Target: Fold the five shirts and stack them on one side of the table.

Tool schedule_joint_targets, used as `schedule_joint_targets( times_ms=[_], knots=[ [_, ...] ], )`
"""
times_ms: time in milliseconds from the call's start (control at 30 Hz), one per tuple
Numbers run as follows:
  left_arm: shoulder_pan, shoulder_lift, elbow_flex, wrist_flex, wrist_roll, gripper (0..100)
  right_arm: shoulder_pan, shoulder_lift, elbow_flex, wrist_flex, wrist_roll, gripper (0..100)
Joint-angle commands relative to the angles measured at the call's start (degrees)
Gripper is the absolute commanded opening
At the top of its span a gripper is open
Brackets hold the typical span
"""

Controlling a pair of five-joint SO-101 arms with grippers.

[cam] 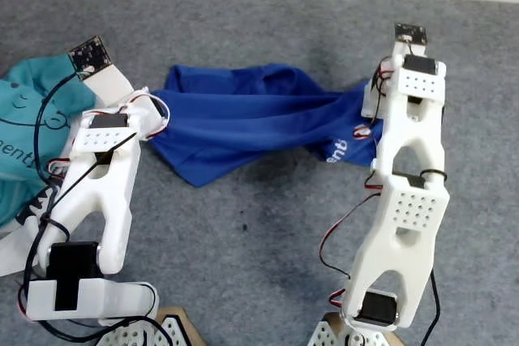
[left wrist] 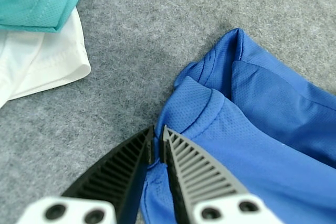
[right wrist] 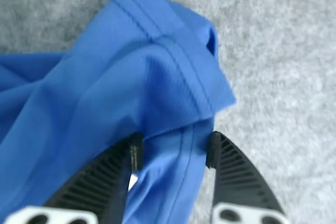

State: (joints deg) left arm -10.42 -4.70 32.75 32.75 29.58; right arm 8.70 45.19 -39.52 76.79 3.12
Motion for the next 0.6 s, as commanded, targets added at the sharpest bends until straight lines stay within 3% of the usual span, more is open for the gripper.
schedule_joint_targets(
  times_ms=[0, 200, 567],
  knots=[
    [-0.1, -0.2, -0.6, -0.9, 0.1, 1, 0.8, 1.9, -6.8, -2.0, 0.1, 19.3],
    [-0.1, -0.2, -0.6, -0.9, 0.1, 1, 1.6, 8.8, -17.8, -2.6, 0.1, 8.4],
    [0.5, -0.2, -0.5, -0.9, 0.1, 1, 2.9, 10.8, -35.8, 11.7, 0.4, 1.9]
  ],
)
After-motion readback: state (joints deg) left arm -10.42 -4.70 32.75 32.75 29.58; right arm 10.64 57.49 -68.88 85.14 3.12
